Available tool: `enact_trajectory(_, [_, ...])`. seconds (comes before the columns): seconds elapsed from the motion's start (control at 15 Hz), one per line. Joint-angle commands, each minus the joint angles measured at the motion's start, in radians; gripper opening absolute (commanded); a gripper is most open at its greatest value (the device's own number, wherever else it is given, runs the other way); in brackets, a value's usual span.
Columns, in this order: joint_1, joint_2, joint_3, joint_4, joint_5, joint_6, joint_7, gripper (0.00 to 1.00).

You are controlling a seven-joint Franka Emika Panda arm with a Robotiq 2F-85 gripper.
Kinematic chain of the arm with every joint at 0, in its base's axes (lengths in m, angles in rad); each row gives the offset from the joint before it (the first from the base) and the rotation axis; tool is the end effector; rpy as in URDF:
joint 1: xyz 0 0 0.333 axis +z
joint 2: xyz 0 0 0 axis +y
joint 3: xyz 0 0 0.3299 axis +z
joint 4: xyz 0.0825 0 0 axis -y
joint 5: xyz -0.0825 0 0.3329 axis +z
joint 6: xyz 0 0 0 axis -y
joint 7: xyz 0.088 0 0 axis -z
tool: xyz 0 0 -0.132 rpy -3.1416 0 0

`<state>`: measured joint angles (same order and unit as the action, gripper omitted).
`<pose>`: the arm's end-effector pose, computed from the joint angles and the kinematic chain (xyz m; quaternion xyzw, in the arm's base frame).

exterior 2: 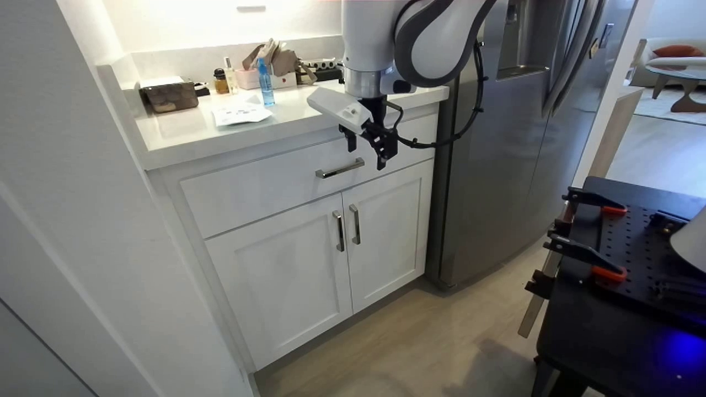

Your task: Open the drawer

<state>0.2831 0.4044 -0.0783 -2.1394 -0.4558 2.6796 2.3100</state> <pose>0.5508 0.1246 0.2555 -0.6530 0.7436 -0.1425 0.0211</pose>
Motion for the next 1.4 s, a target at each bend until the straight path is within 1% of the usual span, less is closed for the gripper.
enact_trajectory(0.0, [0.081,-0.02,-0.099,-0.089,-0.106,0.192,0.14,1.0])
enact_trajectory(0.07, [0.1,-0.019,-0.128,-0.109,-0.17,0.251,0.207,1.0])
enact_trajectory(0.2, [0.191,-0.01,-0.244,-0.138,-0.308,0.36,0.352,1.0])
enact_trajectory(0.27, [0.242,-0.005,-0.305,-0.14,-0.37,0.391,0.425,1.0])
enact_trajectory(0.33, [0.339,0.004,-0.42,-0.127,-0.251,0.423,0.316,1.0])
enact_trajectory(0.4, [0.396,0.021,-0.49,-0.127,-0.246,0.463,0.313,1.0])
enact_trajectory(0.53, [0.552,0.071,-0.66,-0.148,-0.148,0.544,0.289,1.0])
enact_trajectory(0.6, [0.596,0.106,-0.707,-0.155,-0.103,0.579,0.29,1.0])
enact_trajectory(0.67, [0.618,0.131,-0.72,-0.167,-0.06,0.597,0.294,1.0])
enact_trajectory(0.8, [0.613,0.154,-0.681,-0.199,0.009,0.586,0.294,1.0])
enact_trajectory(0.87, [0.596,0.156,-0.643,-0.209,0.027,0.567,0.294,1.0])
enact_trajectory(1.0, [0.611,0.2,-0.635,-0.215,0.076,0.587,0.29,1.0])
enact_trajectory(1.07, [0.636,0.233,-0.632,-0.222,0.222,0.609,0.19,1.0])
enact_trajectory(1.13, [0.643,0.263,-0.63,-0.217,0.279,0.636,0.171,1.0])
enact_trajectory(1.2, [0.643,0.289,-0.619,-0.214,0.362,0.665,0.116,1.0])
enact_trajectory(1.33, [0.622,0.327,-0.575,-0.202,0.509,0.709,0.013,1.0])
